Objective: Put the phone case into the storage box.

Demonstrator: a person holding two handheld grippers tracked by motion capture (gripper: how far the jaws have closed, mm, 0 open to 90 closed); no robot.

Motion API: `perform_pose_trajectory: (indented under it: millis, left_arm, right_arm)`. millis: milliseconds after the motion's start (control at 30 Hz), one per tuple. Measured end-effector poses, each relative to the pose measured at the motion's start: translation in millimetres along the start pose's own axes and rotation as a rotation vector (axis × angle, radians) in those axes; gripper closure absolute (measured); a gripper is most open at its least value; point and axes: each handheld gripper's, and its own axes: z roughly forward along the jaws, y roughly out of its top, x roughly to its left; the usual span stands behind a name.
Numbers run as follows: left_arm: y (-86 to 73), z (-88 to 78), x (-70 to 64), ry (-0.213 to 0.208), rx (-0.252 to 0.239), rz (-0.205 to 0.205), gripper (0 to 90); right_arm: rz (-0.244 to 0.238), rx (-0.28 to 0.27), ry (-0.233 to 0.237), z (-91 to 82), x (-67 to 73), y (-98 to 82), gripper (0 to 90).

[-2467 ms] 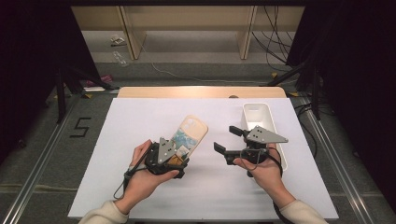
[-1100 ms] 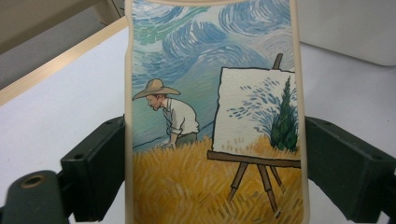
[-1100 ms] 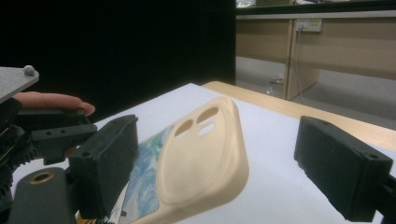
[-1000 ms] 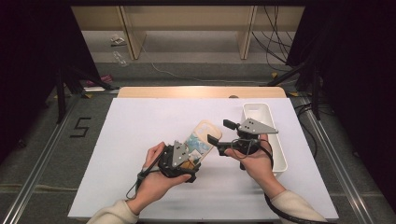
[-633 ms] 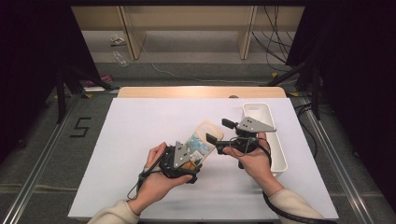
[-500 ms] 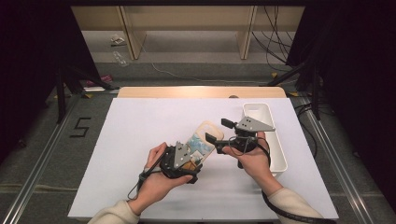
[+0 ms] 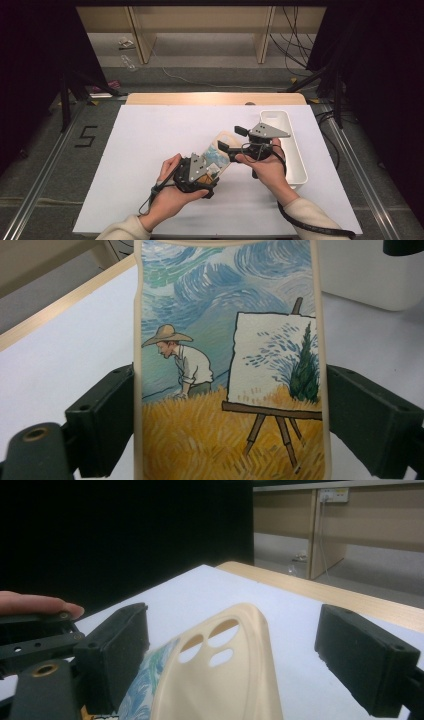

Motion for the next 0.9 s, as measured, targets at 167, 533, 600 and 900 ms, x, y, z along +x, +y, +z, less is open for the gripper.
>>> perform_pose_trajectory:
  millis: [167, 533, 600, 900]
  left_arm:
    - [0.5, -0.5, -0.3, 0.003, -0.004, 0.001, 11.4]
    - [0.1, -0.3, -1.1, -0.001, -0.003, 0.002, 11.5]
    - [0.3, -0.4, -1.2, -0.001, -0.004, 0.003, 11.5]
    - [-0.4, 0.5, -1.7, -0.001, -0.004, 0.003, 11.5]
  right_arm:
    - [0.006, 0.006, 0.005, 3.3, -0.7, -0.1, 14.8]
    - [0.021, 0.03, 0.022, 9.3, -2.6, -0.5, 14.9]
    - [0.022, 0.031, 0.025, 9.7, -2.7, -0.3, 14.9]
    - [0.025, 0.044, 0.033, 12.3, -2.2, -0.7, 15.3]
